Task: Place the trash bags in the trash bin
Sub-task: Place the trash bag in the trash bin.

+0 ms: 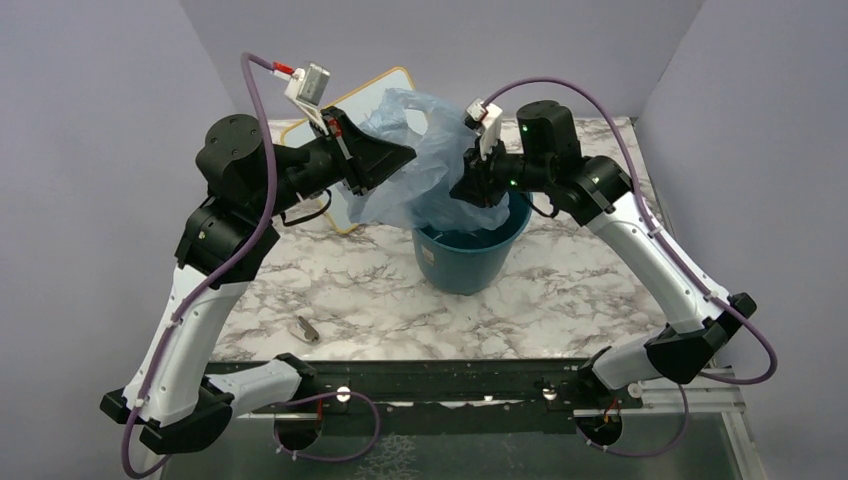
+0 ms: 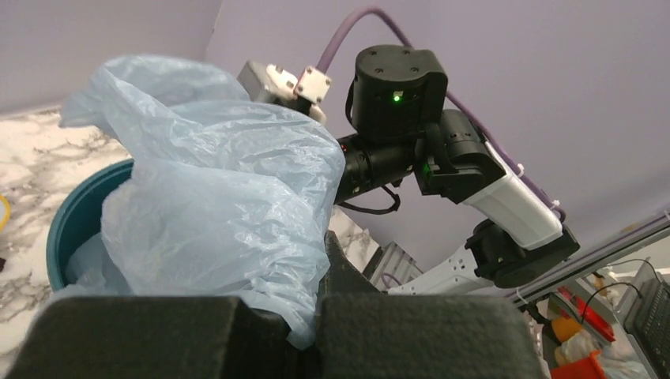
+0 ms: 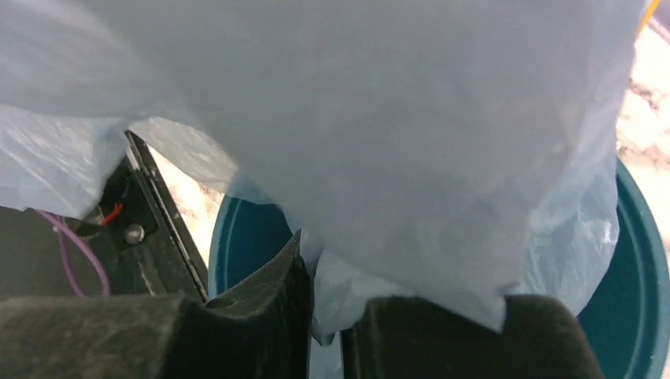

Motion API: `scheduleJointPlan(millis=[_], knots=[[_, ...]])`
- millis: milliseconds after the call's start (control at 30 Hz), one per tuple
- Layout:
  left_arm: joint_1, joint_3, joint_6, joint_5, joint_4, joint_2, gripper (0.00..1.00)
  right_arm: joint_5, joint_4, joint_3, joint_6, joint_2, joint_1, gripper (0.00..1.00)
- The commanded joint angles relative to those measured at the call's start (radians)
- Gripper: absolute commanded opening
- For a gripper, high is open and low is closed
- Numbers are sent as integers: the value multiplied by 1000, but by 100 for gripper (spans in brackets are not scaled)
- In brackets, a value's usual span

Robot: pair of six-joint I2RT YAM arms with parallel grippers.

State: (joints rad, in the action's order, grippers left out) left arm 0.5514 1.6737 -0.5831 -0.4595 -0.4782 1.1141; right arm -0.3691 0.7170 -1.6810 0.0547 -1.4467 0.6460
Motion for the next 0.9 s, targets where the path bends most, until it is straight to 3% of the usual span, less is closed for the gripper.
scheduleJointPlan(millis=[0, 67, 100, 267, 500, 567, 867], knots=[[-2, 53, 47, 39, -43, 4, 0, -55, 72, -60, 11, 45, -1, 34], [-2, 36, 48, 46, -60, 6, 0, 29, 38, -31, 7, 119, -2, 63], [-2, 26, 48, 48, -64, 5, 0, 73, 11, -5, 5, 164, -1, 73], [-2, -9, 48, 47, -72, 7, 0, 247, 29, 56, -10, 276, -1, 81], [-2, -15, 58, 50, -79, 10, 0, 524, 83, 156, -85, 292, -2, 74], [-2, -14, 61, 50, -80, 9, 0, 534, 93, 177, -93, 271, -1, 71], [-2, 18, 73, 12, -80, 49, 0, 194, 23, 159, -77, 105, -1, 40]])
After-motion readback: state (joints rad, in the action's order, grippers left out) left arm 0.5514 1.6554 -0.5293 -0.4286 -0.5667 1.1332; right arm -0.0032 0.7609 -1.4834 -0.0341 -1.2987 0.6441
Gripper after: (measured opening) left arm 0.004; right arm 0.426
